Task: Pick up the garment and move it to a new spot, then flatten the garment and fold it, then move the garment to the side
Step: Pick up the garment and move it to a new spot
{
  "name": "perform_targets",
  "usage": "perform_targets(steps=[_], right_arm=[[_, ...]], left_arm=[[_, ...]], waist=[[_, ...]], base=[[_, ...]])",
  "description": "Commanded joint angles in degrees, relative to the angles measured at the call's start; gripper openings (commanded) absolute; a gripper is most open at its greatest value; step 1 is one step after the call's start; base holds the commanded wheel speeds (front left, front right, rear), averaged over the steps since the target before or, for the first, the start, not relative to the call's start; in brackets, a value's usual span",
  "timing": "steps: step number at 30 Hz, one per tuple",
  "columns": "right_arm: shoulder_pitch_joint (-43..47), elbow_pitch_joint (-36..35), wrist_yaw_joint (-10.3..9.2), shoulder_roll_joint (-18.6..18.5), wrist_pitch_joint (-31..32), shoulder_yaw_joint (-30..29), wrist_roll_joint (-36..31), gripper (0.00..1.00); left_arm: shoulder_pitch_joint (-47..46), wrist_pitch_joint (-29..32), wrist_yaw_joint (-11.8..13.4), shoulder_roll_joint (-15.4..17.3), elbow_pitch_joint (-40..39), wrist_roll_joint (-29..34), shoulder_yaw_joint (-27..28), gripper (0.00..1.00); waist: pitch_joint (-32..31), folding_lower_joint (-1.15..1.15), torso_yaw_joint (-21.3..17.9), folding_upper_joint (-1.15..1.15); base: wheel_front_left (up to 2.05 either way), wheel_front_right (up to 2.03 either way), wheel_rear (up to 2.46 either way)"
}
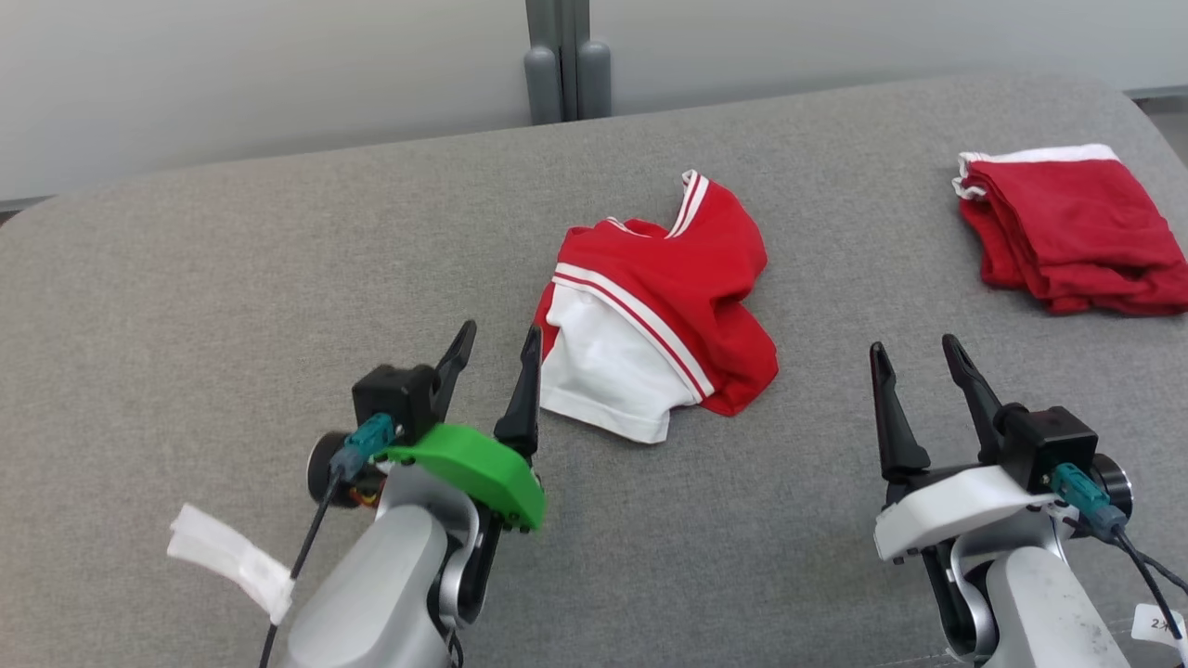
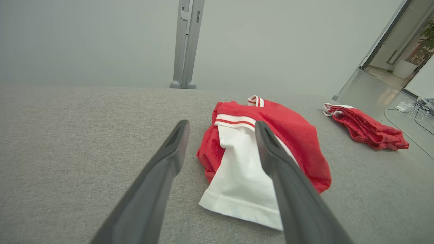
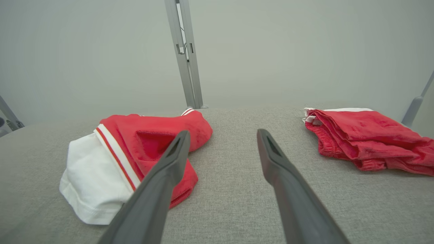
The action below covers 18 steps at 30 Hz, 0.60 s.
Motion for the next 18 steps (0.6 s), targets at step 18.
perform_targets(steps=[18], right_arm=[[8.19, -1.16, -0.10, -0.14, -1.51, 1.14, 3.93, 1.00]], left_arm=[[23.80, -0.10, 5.05, 0.98, -15.05, 12.62, 13.33, 1.00]], waist=[[-6.06, 0.00, 3.61, 0.00]], base=[[0.00, 0.00, 0.00]])
